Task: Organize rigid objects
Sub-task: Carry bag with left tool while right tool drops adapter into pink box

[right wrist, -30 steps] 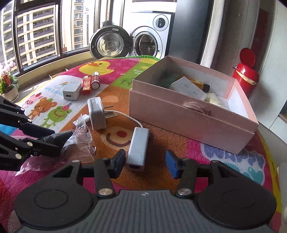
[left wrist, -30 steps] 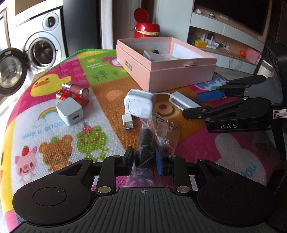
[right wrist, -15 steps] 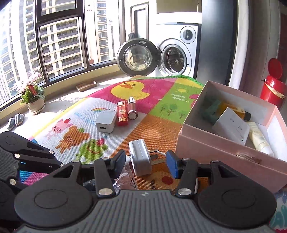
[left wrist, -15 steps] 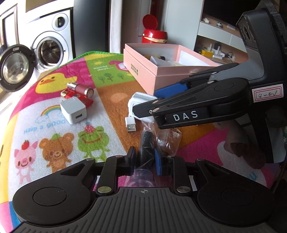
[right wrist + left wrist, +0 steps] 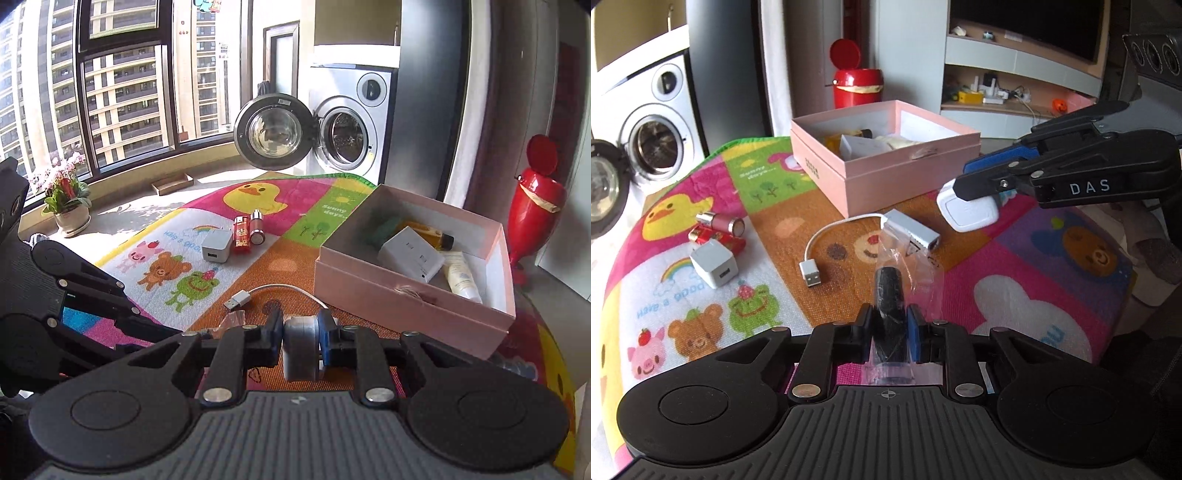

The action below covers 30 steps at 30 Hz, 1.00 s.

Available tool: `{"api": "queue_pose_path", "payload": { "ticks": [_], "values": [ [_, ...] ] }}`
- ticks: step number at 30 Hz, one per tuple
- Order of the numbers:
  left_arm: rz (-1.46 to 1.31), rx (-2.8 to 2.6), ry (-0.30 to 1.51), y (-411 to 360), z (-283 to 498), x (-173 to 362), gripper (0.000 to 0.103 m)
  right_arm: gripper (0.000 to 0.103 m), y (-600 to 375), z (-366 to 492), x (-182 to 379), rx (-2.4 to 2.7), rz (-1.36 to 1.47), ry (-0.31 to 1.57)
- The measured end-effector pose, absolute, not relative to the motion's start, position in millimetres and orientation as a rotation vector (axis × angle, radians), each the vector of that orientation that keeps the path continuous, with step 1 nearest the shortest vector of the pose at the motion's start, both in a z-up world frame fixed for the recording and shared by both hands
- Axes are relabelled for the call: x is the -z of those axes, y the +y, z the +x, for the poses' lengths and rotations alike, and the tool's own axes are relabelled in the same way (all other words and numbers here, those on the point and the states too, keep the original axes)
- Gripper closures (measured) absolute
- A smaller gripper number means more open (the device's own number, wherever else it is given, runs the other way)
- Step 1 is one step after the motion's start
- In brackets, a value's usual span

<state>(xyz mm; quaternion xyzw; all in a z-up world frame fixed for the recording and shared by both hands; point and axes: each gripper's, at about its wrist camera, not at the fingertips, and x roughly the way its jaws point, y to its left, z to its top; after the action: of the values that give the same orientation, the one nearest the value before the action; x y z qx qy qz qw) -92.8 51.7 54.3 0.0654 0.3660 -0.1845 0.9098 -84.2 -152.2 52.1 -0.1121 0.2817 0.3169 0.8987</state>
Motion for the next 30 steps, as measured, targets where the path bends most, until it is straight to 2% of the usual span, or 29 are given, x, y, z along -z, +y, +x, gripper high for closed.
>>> {"api": "queue_pose_path", "payload": {
  "ticks": [4,9,15,18,20,24,27,29,30],
  "values": [
    [0.109,0.446,0.705,47.4,-98.7,-79.8,0.081,0.084,-186.9,-100.8,-61.4,-0.578,-0.211,0.558],
    [0.2,0.425,0.525,25.7,-86.8,-134.9,0.082,0.084,-216.2,-109.4,-84.6,-0.51,-0.172,0.477],
    [0.199,0.399,0.362,2.2,-15.5,-193.4,0.086,0.084,-221.6,-94.6,-116.7,-0.472,-0.177,0.365],
    [0.015,0.435,0.388,7.9,43.1,-209.8,0.085,0.084,-212.6,-67.9,-137.7,-0.437,-0.181,0.304],
    [-0.107,0.436,0.398,15.6,77.5,-210.4,0.085,0.083,-207.6,-41.9,-150.2,-0.412,-0.15,0.254],
    [-0.147,0.322,0.383,28.0,97.7,-195.3,0.084,0.081,-207.5,7.7,-156.1,-0.423,-0.089,0.332],
    [-0.155,0.353,0.428,42.5,82.6,-168.9,0.084,0.075,-215.9,16.6,-139.5,-0.417,-0.065,0.381],
    [-0.138,0.359,0.465,50.6,66.2,-147.1,0.084,0.066,-220.6,12.1,-117.9,-0.426,-0.045,0.436],
    [-0.135,0.365,0.488,53.9,59.0,-136.3,0.084,0.064,-221.1,9.7,-109.1,-0.433,-0.047,0.456]
  ]
}}
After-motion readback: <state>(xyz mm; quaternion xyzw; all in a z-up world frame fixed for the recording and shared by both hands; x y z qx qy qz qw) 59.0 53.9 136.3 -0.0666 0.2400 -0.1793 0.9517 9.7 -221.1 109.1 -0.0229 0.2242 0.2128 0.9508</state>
